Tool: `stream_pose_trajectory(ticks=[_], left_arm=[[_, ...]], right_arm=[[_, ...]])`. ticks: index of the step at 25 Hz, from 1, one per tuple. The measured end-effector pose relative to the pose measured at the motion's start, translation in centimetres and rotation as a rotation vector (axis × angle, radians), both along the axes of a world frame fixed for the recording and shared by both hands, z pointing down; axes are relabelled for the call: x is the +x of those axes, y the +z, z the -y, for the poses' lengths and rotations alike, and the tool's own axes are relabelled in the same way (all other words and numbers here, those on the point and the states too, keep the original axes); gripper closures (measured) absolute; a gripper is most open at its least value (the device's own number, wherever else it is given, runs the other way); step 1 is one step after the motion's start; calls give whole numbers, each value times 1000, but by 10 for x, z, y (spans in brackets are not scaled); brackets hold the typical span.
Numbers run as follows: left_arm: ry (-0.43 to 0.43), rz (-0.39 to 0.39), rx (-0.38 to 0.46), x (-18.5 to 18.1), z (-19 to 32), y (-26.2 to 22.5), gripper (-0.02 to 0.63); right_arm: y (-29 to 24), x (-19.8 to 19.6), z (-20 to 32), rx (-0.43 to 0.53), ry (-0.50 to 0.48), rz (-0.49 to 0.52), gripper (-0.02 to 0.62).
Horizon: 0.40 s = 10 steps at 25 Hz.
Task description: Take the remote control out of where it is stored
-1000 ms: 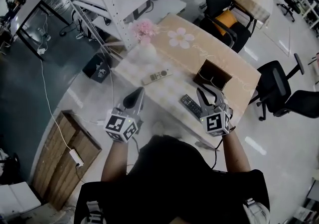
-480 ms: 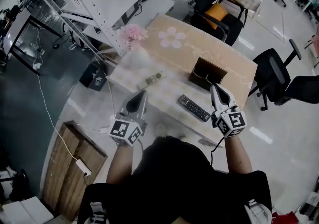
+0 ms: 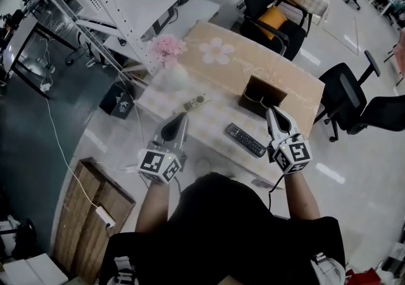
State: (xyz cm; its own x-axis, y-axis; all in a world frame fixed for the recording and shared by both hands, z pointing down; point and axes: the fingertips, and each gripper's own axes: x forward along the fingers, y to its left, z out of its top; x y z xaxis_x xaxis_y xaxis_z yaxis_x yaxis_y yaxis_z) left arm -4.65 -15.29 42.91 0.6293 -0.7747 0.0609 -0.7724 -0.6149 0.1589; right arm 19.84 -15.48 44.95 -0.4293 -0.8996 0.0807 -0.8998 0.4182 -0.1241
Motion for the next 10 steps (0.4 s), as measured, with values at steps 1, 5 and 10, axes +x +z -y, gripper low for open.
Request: stream_pose_trajectory(ticks=[1,5,10], left_arm=[[3,1,1,1,0,-1,604],[19,21,9,4,2,-2,604],[36,42,7,5,2,0,604]], right_arm=[[0,-1,1,1,-2,-2,591],[0,-4,2,2,-8,-11,591],[1,-13,3,-10,-31,-23,591]])
